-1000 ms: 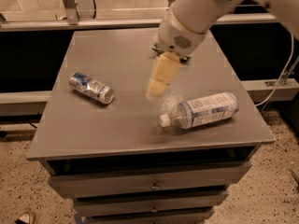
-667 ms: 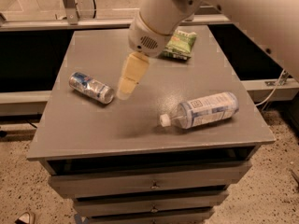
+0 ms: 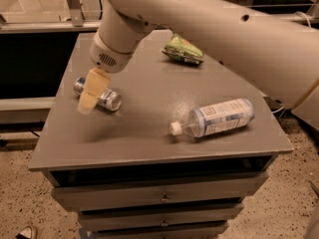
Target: Pick redbull can
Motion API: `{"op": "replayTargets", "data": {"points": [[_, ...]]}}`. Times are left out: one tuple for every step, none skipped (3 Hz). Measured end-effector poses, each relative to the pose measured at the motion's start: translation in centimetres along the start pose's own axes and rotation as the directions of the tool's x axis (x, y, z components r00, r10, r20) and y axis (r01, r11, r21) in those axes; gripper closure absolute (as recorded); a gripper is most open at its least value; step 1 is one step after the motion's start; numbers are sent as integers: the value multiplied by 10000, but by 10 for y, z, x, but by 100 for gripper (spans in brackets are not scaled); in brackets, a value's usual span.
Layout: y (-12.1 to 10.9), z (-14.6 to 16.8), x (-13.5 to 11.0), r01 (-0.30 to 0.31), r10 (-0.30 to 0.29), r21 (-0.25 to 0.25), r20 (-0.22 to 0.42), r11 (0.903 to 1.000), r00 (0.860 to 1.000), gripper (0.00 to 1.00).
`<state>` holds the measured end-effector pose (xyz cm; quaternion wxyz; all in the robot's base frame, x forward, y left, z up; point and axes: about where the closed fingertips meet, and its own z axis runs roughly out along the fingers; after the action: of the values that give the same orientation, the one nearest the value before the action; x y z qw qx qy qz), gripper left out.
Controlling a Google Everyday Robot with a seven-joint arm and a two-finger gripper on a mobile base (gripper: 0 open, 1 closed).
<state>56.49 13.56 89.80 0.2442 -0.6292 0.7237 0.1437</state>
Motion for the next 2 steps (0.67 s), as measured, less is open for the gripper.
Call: {"op": "replayTargets", "data": {"points": [[-7, 31, -17, -228, 224, 349, 114, 9991, 9997, 0], [-16, 57, -26, -520, 523, 520, -51, 9973, 9986, 16]]}}
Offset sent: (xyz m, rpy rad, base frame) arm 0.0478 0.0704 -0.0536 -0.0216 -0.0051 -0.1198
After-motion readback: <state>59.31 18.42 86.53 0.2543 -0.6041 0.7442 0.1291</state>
